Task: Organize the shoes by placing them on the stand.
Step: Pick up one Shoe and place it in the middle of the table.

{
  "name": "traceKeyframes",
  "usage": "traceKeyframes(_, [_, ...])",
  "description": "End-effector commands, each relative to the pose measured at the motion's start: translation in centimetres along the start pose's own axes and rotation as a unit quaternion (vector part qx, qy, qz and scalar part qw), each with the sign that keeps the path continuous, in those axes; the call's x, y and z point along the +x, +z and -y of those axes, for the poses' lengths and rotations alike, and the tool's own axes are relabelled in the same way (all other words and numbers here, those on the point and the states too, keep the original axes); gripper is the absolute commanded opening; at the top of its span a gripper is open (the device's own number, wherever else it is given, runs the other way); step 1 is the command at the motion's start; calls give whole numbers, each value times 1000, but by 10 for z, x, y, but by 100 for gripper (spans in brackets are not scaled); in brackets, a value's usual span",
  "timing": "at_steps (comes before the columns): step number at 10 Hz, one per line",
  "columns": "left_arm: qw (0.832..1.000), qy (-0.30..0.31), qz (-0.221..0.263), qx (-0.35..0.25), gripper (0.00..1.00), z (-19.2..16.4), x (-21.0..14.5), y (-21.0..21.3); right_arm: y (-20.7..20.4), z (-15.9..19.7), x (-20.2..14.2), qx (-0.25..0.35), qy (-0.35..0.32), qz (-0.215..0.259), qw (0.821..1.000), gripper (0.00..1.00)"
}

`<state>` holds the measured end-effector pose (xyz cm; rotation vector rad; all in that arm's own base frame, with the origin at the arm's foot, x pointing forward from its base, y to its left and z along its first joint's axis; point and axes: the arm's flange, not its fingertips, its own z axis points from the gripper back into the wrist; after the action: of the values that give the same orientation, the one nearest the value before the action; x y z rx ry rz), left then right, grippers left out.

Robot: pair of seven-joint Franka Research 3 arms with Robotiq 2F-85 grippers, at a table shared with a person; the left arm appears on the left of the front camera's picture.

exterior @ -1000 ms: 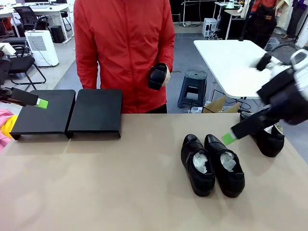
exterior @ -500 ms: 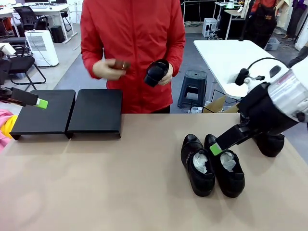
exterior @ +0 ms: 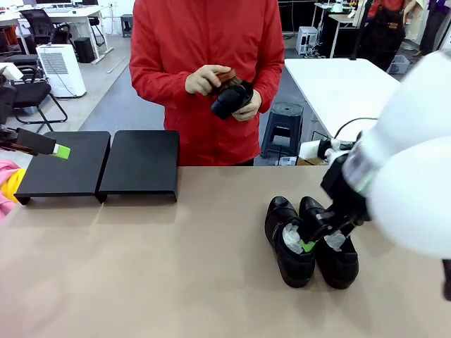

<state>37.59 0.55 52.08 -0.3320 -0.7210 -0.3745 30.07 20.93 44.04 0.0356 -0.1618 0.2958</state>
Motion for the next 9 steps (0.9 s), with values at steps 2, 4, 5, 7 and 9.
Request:
traceKeyframes(2, [1000,-4,3,-7,100,-2,-1,1,-17,-21,34,-74,-82,-47,993,100])
traceKeyframes(4, [1000,-4,3,-7,100,-2,-1,1,-18,-15,36,-58,-111,-25,992,77])
traceKeyframes(5, [1000,-4,3,-7,100,-2,-1,1,-18,-13,38,-64,-124,-19,990,59])
traceKeyframes(7, [1000,-4,3,-7,100,-2,-1,1,-26,-10,41,-64,-146,-21,987,59])
traceKeyframes(9, [1000,-4,3,-7,100,-2,-1,1,-36,-7,47,-55,-180,-11,982,59])
